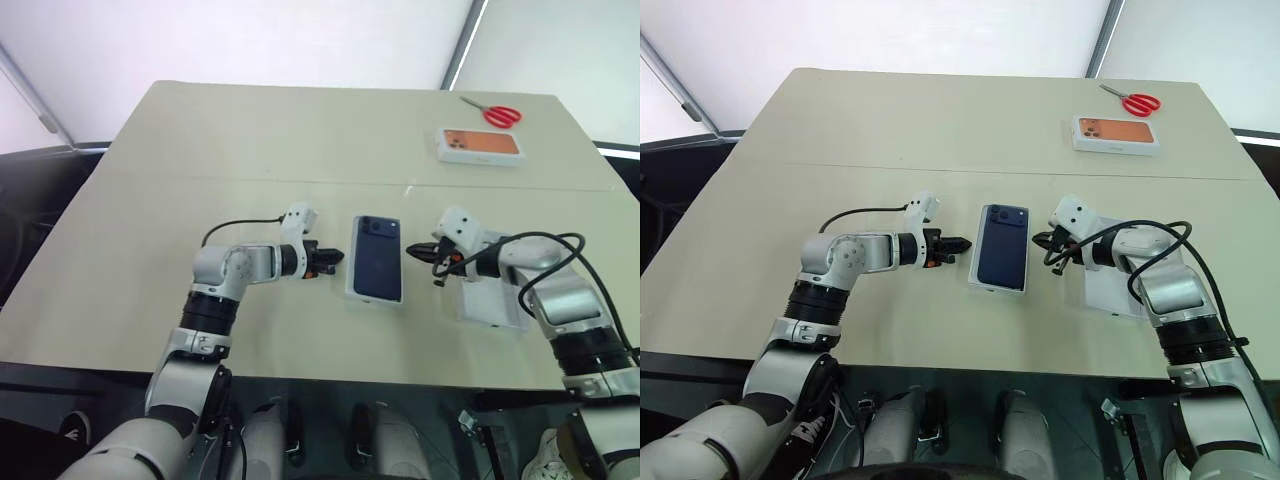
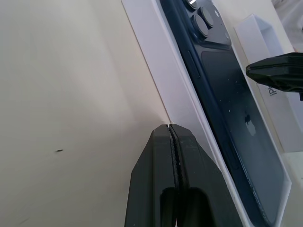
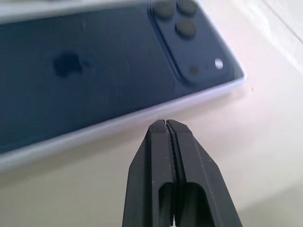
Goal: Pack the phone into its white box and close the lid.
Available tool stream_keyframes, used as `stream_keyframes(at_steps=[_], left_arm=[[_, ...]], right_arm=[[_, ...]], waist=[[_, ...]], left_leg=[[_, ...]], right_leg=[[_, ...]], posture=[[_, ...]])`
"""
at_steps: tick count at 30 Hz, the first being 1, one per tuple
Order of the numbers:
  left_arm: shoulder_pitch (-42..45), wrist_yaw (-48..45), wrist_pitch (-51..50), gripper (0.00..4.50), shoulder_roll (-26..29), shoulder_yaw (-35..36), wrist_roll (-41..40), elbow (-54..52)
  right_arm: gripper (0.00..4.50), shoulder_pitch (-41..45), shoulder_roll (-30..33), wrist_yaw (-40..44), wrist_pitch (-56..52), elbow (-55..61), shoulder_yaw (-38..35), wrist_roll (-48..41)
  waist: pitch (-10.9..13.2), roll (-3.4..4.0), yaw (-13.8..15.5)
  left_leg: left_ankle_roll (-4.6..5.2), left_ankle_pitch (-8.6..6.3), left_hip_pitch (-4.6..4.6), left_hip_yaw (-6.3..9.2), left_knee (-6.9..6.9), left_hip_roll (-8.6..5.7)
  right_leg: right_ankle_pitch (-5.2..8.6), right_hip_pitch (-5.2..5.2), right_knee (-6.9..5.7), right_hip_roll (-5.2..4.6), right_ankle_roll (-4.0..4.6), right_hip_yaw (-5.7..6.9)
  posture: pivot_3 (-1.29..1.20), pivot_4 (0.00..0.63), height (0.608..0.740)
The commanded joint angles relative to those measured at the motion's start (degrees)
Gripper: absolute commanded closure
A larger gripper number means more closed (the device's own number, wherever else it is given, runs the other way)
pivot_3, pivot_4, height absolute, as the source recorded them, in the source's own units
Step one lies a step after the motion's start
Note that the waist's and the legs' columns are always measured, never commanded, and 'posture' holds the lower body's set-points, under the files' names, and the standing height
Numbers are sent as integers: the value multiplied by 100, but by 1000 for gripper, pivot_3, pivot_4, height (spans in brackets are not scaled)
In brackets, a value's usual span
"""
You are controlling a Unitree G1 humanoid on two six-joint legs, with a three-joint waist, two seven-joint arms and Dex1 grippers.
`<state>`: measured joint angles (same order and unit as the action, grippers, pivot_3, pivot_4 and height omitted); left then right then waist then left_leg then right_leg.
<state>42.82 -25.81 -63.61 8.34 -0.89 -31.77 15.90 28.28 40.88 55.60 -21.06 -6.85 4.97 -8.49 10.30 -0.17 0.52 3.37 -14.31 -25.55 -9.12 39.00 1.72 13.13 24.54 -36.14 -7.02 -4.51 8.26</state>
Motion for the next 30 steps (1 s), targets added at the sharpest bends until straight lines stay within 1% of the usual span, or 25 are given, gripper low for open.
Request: stream_keyframes(at_steps=[1, 3, 6, 11, 13, 16, 20, 23, 30], left_arm=[[50, -67, 24, 4453, 22, 54, 1, -222], [24, -70, -14, 4453, 56, 81, -16, -251], [2, -58, 19, 4453, 65, 62, 7, -289], [-37, -17, -33, 4453, 29, 81, -19, -365], [-57, -2, -39, 4453, 17, 111, -36, -393], [-82, 43, -78, 4453, 17, 148, -28, -410], [-99, 68, -103, 4453, -22, 195, -44, -433], [-105, 63, -92, 4453, -24, 189, -25, -449], [-106, 64, -136, 4453, -51, 196, -35, -492]], right_arm=[[4468, 233, -236, -19, -254, 582, -253, -461], [4468, 247, -509, -119, -456, 875, -142, -590], [4468, 245, -946, -370, -547, 1074, 82, -529], [4468, 297, -1188, -552, -338, 914, 553, -85], [4468, 339, -1277, -553, -368, 850, 597, -120], [4468, 377, -1274, -510, -311, 719, 830, 75], [4468, 351, -1101, -497, 122, 550, 1224, 619], [4468, 360, -1164, -487, 71, 542, 1206, 610], [4468, 388, -1043, -408, 15, 559, 1099, 652]], waist=[[0, 0, -2], [0, 0, -6], [-1, 1, -25], [-1, 1, 14], [0, 1, 5], [0, 1, -19], [-1, 2, -35], [-1, 2, -32], [-1, 2, -25]], left_leg=[[0, 0, 0, 0, 0, 0], [0, 0, 0, 1, 0, 1], [-1, 0, 1, 1, -1, 4], [-2, -2, -2, 1, 1, -3], [-9, -6, -2, 1, 1, -3], [0, 0, -2, 1, 0, -1], [1, 0, 0, 0, 0, 0], [1, 1, 2, -1, 0, 0], [1, 1, 3, -1, 1, 0]], right_leg=[[0, 0, 0, 0, 0, 0], [0, 0, 0, 0, 0, 0], [0, 1, -1, 1, 0, 0], [0, 1, -1, -4, 0, 1], [0, 1, -1, -5, 0, 1], [0, 1, -3, 0, 0, 1], [0, 1, -5, 7, 0, 1], [0, -1, -5, 15, 0, 1], [0, -3, -6, 15, 0, 1]], posture=[[0, 150, 738], [0, 150, 738], [0, 150, 738], [0, 150, 738], [0, 150, 738], [0, 150, 738], [0, 150, 738], [0, 150, 738], [0, 150, 738]])
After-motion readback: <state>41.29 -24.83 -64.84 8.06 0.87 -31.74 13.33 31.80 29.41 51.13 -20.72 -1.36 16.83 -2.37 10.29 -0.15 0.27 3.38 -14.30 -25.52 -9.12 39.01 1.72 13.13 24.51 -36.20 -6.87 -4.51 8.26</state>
